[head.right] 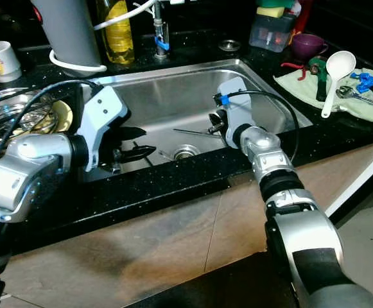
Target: Kitchen organization
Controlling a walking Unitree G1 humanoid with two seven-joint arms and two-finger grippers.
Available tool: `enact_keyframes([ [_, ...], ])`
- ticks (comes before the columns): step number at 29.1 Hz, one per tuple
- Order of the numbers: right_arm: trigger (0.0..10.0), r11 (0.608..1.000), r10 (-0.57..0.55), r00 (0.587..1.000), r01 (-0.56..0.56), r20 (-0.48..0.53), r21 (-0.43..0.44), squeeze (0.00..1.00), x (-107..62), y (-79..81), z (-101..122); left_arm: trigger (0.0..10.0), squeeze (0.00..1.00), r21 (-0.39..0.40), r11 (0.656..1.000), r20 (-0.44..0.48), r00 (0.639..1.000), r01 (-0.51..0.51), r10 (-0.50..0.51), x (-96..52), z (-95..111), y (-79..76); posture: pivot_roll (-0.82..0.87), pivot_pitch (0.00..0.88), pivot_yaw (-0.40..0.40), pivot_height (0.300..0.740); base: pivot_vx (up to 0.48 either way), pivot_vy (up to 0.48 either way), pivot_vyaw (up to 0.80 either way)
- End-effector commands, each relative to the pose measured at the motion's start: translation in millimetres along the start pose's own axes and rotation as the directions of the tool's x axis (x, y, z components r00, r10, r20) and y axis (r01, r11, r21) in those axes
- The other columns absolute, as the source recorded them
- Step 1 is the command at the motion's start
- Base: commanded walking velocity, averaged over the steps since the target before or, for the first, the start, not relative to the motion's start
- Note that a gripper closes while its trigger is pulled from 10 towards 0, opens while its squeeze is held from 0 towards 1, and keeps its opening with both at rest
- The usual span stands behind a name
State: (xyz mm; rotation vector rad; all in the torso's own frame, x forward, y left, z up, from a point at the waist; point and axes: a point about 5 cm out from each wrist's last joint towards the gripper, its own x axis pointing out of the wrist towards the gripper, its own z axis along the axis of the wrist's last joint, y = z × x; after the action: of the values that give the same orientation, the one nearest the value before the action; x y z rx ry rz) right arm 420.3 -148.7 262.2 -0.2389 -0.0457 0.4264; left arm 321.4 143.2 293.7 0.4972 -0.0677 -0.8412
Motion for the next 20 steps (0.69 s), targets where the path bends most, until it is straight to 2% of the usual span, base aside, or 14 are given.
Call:
enact_keyframes([
  [1, 10.0, 1.0, 0.01, 1.0, -0.01, 0.006, -0.002, 0.82, 0.9, 0.0, 3.0, 10.0, 0.0, -0.005, 1.0, -0.01, 0.999, 0.03, -0.03, 0.7, -1.4, -5.2, -0.06, 0.162, -0.033, 0.74, 0.0, 0.0, 0.0],
  [2, 10.0, 1.0, 0.012, 1.0, -0.012, 0.006, 0.0, 0.82, 1.0, -0.1, 3.0, 10.0, 0.0, -0.006, 1.0, -0.013, 0.999, 0.031, -0.031, 0.3, -1.3, -5.4, -0.06, 0.162, -0.033, 0.74, 0.0, 0.0, 0.0],
  [3, 10.0, 1.0, 0.011, 1.0, -0.011, 0.007, 0.003, 1.0, 1.0, -0.2, 2.9, 10.0, 0.0, -0.007, 0.999, -0.015, 0.999, 0.031, -0.031, -0.1, -1.3, -5.7, -0.06, 0.163, -0.033, 0.74, 0.0, 0.0, 0.0],
  [7, 10.0, 1.0, -0.003, 1.0, 0.003, 0.008, -0.001, 1.0, 0.8, -1.6, 2.9, 10.0, 0.0, -0.01, 1.0, -0.019, 0.999, 0.028, -0.029, -0.9, -1.2, -5.8, -0.06, 0.164, -0.032, 0.74, 0.0, 0.0, 0.0],
  [8, 10.0, 1.0, -0.021, 1.0, 0.021, 0.014, -0.004, 0.33, 0.5, -3.4, 3.6, 10.0, 0.0, -0.012, 1.0, -0.014, 1.0, 0.014, -0.015, -1.1, -0.7, -5.1, -0.06, 0.166, -0.031, 0.74, 0.0, 0.0, 0.0],
  [9, 10.0, 1.0, -0.03, 0.999, 0.03, 0.02, 0.0, 0.0, 0.3, -4.7, 4.4, 10.0, 0.0, -0.017, 1.0, -0.01, 1.0, 0.001, -0.001, -1.3, -0.5, -4.4, -0.06, 0.166, -0.031, 0.74, 0.0, 0.0, 0.0],
  [14, 10.0, 0.996, -0.077, 0.994, 0.073, 0.082, 0.043, 0.0, -1.3, -11.7, 14.5, 10.0, 0.0, -0.044, 0.998, 0.011, 0.999, -0.051, 0.051, 0.4, 0.3, 0.3, -0.06, 0.168, -0.029, 0.74, 0.0, 0.0, 0.0],
  [17, 10.0, 0.99, -0.105, 0.973, 0.083, 0.207, 0.115, 0.0, -4.1, -17.7, 32.7, 10.0, 0.0, -0.072, 0.992, 0.063, 0.992, -0.106, 0.11, 2.1, 4.9, 5.4, -0.06, 0.169, -0.028, 0.74, 0.0, 0.0, 0.0],
  [18, 10.0, 0.984, -0.115, 0.957, 0.072, 0.268, 0.166, 0.0, -5.7, -19.6, 41.4, 10.0, 0.0, -0.081, 0.989, 0.098, 0.987, -0.122, 0.13, 3.0, 8.5, 7.3, -0.06, 0.169, -0.028, 0.74, 0.0, 0.0, 0.0],
  [20, 10.0, 0.978, -0.122, 0.945, 0.062, 0.304, 0.198, 0.0, -6.9, -20.8, 46.6, 10.0, 0.0, -0.086, 0.988, 0.122, 0.982, -0.132, 0.141, 3.4, 11.0, 8.4, -0.06, 0.169, -0.028, 0.74, 0.0, 0.0, 0.0],
])
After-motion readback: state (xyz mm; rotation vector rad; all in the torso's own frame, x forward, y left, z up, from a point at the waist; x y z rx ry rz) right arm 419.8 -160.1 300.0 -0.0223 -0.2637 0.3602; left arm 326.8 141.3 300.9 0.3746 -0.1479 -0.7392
